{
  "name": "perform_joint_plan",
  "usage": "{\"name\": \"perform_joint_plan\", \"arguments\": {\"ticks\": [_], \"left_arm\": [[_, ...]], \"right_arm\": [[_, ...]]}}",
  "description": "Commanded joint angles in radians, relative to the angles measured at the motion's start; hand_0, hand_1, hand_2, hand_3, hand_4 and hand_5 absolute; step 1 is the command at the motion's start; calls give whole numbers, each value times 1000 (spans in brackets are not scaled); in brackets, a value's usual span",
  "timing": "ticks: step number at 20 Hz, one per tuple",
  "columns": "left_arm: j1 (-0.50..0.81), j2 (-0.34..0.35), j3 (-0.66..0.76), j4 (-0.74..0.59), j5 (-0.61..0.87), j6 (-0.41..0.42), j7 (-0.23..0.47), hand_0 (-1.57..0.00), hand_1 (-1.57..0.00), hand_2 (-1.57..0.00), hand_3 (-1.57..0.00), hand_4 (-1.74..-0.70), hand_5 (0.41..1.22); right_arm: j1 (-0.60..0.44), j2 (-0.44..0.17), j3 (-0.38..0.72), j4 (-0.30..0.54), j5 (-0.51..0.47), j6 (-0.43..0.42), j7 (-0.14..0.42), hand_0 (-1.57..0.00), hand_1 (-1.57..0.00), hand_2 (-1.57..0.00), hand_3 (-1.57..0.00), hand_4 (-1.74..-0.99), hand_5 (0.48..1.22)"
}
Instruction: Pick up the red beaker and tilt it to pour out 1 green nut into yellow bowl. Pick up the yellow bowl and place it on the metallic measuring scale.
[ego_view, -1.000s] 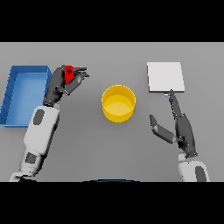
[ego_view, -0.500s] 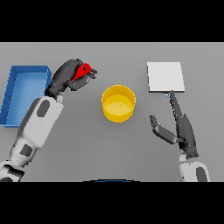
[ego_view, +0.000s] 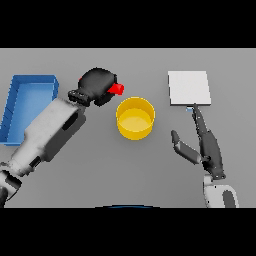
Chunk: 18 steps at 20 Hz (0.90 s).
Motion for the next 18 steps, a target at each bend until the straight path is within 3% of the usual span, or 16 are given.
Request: {"name": "perform_joint_plan", "arguments": {"ticks": [1,5,7,11,18], "left_arm": [[-20,6,-27,16,-29,-25,-3,-1571,-1571,-1571,-1492,-1698,1205],[-132,14,-128,71,-135,-122,-54,-1571,-1571,-1571,-1349,-1717,1215],[-159,-3,-173,109,-182,-133,-76,-1571,-1571,-1571,-1295,-1719,1217],[-223,-10,-248,135,-251,-165,-156,-1571,-1571,-1571,-1458,-1727,1219],[-328,-6,-399,178,-404,-175,-247,-1571,-1571,-1571,-1547,-1737,1221]], "right_arm": [[7,-1,2,-11,-5,5,-4,1,1,1,1,-1190,675],[0,16,-7,3,-38,13,13,1,1,1,1,-1197,659],[13,22,-2,-17,-39,11,12,1,1,1,1,-1206,639],[3,22,-4,-4,-14,-11,13,1,1,1,1,-1221,610],[-1,28,-3,14,10,-33,-14,1,1,1,1,-1160,569]]}}
